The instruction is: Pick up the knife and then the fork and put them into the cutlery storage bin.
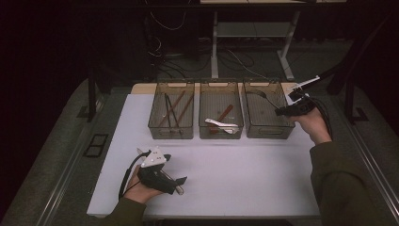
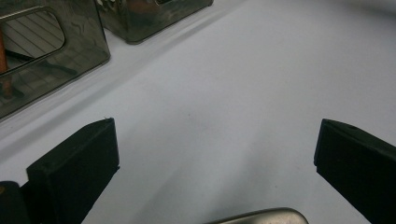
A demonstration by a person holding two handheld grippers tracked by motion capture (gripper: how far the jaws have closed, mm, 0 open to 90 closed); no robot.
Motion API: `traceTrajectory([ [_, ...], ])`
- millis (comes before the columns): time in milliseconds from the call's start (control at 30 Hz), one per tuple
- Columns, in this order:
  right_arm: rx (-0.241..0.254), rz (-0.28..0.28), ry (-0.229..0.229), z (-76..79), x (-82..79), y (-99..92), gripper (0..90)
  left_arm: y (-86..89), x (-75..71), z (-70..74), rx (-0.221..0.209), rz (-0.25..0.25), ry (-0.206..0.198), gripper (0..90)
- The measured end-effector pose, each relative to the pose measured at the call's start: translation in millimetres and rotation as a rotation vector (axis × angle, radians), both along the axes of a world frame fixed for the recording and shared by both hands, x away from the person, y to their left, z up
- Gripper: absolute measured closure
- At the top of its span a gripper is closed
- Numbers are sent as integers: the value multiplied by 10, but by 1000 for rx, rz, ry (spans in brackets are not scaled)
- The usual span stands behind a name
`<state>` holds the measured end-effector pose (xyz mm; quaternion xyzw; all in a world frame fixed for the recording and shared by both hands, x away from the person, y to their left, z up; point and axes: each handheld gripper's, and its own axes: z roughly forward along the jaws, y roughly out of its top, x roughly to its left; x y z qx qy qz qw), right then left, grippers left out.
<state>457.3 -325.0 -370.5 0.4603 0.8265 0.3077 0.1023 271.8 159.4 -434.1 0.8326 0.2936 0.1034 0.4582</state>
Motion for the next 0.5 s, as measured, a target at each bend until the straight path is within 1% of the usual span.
traceTrajectory([
  [100,-24,-15,23,-69,38,21,863,-3,-3,0,-1,-1,3,0],
  [200,-66,-23,45,-122,57,51,860,-7,-1,-4,3,-8,8,0],
  [233,-83,-22,46,-133,60,63,860,-8,-1,-5,5,-9,10,0],
  [367,-120,-14,61,-174,61,111,858,-14,-3,-5,5,-10,12,0],
  [433,-126,-4,70,-201,62,133,846,-16,-4,-5,3,-11,13,0],
  [500,-111,-4,64,-204,58,142,796,-16,-6,-5,2,-10,13,0],
])
